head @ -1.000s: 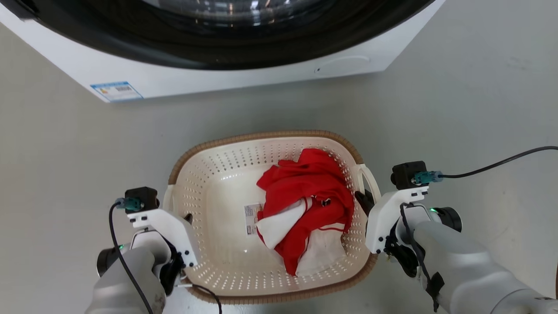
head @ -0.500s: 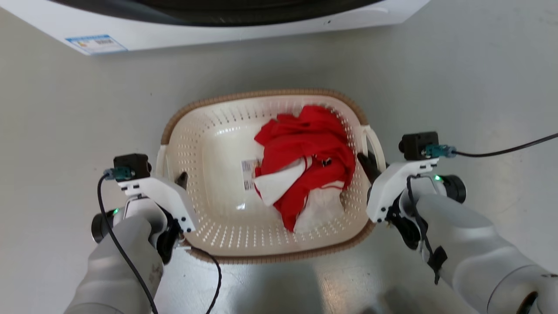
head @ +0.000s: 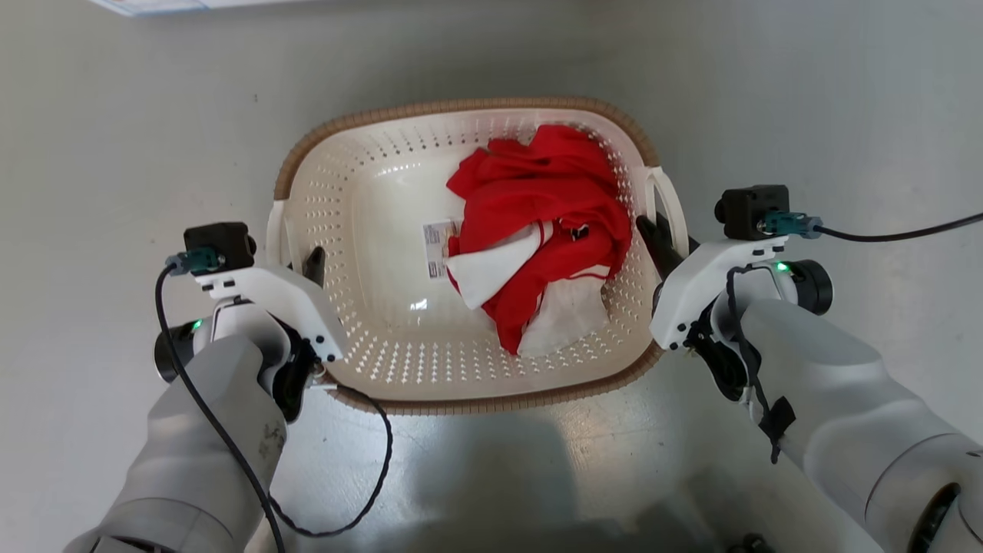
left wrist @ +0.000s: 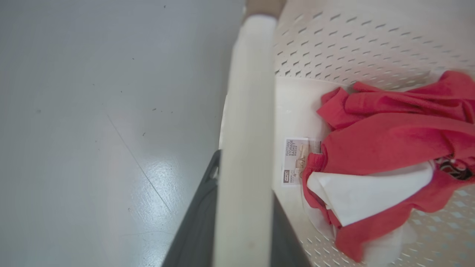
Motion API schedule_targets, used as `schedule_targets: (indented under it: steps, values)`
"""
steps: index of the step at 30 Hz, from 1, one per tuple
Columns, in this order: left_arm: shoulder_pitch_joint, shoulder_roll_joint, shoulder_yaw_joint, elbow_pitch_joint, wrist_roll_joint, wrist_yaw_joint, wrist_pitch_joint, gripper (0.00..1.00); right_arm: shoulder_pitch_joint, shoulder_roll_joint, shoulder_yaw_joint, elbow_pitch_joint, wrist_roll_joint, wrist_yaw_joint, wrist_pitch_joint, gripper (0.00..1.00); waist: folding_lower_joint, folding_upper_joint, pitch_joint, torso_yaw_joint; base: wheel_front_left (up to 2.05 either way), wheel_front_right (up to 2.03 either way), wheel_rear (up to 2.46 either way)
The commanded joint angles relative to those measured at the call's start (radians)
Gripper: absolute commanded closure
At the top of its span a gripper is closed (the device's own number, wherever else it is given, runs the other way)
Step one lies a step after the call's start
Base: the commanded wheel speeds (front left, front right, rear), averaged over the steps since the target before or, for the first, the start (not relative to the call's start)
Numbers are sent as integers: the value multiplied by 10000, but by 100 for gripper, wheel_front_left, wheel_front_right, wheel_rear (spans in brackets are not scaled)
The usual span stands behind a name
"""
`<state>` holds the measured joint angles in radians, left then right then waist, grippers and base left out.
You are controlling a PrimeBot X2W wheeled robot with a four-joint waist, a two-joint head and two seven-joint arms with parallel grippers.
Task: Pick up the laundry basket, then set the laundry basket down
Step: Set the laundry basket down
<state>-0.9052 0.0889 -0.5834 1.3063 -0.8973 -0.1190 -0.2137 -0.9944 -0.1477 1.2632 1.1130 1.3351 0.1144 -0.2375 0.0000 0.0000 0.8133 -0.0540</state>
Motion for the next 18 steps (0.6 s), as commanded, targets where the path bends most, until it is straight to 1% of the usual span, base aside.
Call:
schedule_targets:
  steps: [1, 7, 18]
  values:
    - [-172, 80, 279, -158, -156, -86, -184, 100, 386, 179, 62, -119, -118, 163, -162, 100, 0, 0, 122, 10, 0, 0, 0]
    - [-319, 100, 309, -157, -131, -90, -362, 100, 265, 233, -45, -47, -205, 163, -232, 100, 0, 0, 410, 5, 0, 0, 0]
    - [-513, 97, 322, -157, 27, -94, -470, 100, 171, 261, -537, -93, -576, 163, -241, 100, 0, 0, 740, -22, 0, 0, 0]
